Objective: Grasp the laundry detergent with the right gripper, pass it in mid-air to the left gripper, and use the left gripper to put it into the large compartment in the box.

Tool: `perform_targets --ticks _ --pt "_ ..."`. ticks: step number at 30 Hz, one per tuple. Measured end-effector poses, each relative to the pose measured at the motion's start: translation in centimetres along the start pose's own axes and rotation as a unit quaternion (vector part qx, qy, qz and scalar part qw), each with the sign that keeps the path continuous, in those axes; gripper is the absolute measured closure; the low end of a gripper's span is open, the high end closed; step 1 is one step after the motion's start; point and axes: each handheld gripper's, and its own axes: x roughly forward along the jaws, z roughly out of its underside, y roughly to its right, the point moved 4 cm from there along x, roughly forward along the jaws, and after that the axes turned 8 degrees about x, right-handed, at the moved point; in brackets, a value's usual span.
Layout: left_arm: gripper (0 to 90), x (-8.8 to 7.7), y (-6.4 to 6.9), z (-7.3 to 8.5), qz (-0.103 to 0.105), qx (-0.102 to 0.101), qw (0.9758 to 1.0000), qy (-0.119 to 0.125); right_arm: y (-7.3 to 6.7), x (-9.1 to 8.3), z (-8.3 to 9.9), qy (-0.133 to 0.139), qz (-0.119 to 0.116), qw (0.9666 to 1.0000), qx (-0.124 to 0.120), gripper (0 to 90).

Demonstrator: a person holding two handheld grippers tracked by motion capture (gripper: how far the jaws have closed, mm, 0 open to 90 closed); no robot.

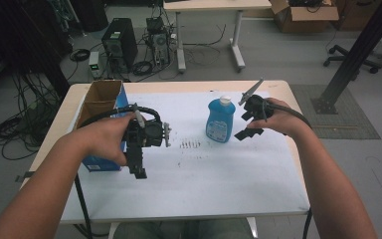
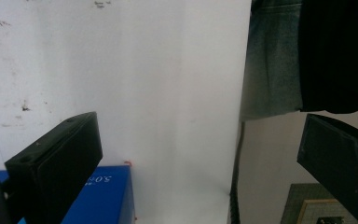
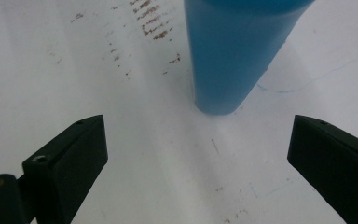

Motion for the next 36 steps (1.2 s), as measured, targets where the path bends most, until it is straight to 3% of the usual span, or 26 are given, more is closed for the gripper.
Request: perform_targets --ticks 7,20,28,32,36 --pt "0.3 0.3 0.2 0.1 0.001 -0.002 1.0000 0.002 0.5 1.0 -0.1 0.037 -0.005 0.9993 0.009 4.8" --pt "0.3 0.4 0.3 0.2 0.003 0.000 1.0000 0.000 0.6 2.1 -0.4 0.082 -0.002 0.9965 0.016 4.5" --pt "0.3 0.6 0.3 0.2 0.005 0.000 1.0000 -0.001 0.9 2.4 -0.3 0.112 -0.005 0.9934 0.021 4.1" --pt "0.3 0.8 0.2 0.1 0.006 0.001 1.0000 -0.001 0.8 2.8 -0.5 0.137 -0.007 0.9903 0.020 3.9" --pt "0.3 0.8 0.2 0.0 0.007 0.002 1.0000 0.000 0.7 3.1 -0.5 0.144 -0.008 0.9893 0.019 3.7"
